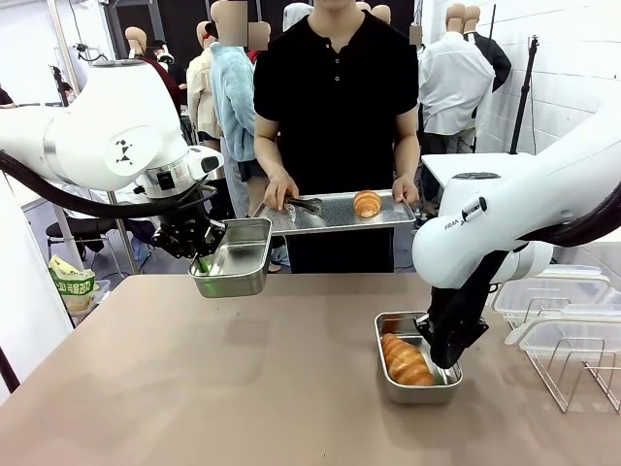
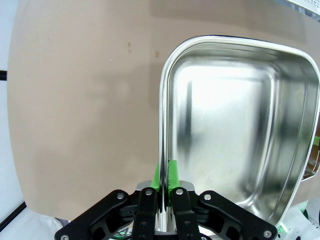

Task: Place the bread in airtight containers.
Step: Once an object is inside an Airtight Container , place the container in the center of the table.

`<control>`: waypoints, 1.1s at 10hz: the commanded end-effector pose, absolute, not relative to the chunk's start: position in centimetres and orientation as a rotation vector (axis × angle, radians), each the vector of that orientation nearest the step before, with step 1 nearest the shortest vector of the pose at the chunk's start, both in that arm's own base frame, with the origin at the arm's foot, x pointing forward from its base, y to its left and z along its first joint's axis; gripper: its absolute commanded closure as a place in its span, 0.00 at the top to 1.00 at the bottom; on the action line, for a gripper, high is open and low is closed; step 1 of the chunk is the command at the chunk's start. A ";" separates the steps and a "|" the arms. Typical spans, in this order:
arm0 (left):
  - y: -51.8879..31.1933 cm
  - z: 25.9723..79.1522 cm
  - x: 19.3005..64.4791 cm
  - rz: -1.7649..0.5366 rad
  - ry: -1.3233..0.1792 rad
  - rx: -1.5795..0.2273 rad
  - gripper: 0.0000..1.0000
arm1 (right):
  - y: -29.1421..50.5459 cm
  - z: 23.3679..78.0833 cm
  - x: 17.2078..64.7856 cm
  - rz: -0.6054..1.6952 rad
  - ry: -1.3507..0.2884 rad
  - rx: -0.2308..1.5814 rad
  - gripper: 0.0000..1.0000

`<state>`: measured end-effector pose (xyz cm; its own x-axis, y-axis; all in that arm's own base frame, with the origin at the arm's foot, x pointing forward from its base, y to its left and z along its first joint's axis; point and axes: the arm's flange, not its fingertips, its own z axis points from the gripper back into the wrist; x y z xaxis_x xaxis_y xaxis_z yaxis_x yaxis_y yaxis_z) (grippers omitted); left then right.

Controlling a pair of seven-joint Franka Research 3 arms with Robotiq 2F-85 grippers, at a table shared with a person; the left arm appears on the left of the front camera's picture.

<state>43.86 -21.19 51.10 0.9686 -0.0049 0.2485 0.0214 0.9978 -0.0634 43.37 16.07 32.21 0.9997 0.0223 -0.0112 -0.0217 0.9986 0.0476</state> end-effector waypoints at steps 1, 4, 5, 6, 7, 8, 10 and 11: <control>-21.0 51.4 43.9 -0.012 -0.256 -0.071 0.00 | 16.3 32.5 44.1 0.017 0.025 0.053 0.24; -21.0 51.4 43.9 -0.012 -0.256 -0.071 0.00 | 16.3 32.5 44.1 0.017 0.033 0.055 0.84; -21.0 51.4 43.9 -0.012 -0.256 -0.071 0.00 | 16.3 32.5 44.1 0.017 0.034 0.055 1.00; -21.0 51.4 43.9 -0.012 -0.256 -0.071 0.00 | 16.3 32.5 44.1 0.017 0.035 0.057 1.00; -21.0 51.4 43.9 -0.012 -0.256 -0.071 0.00 | 16.2 32.5 44.1 0.016 0.037 0.056 1.00; -21.0 51.4 43.9 -0.012 -0.256 -0.071 0.00 | 16.2 32.4 44.1 0.016 0.042 0.060 1.00; -21.0 51.4 43.9 -0.012 -0.256 -0.071 0.00 | 16.2 32.4 44.1 0.018 0.048 0.069 1.00; -21.0 51.4 43.9 -0.012 -0.256 -0.071 0.00 | 16.2 32.5 44.1 0.014 0.052 0.072 1.00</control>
<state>43.86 -21.19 51.09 0.9686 -0.0049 0.2485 0.0213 0.9978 -0.0634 43.67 16.02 32.28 0.9993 0.0173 -0.0321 -0.0157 0.9987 0.0488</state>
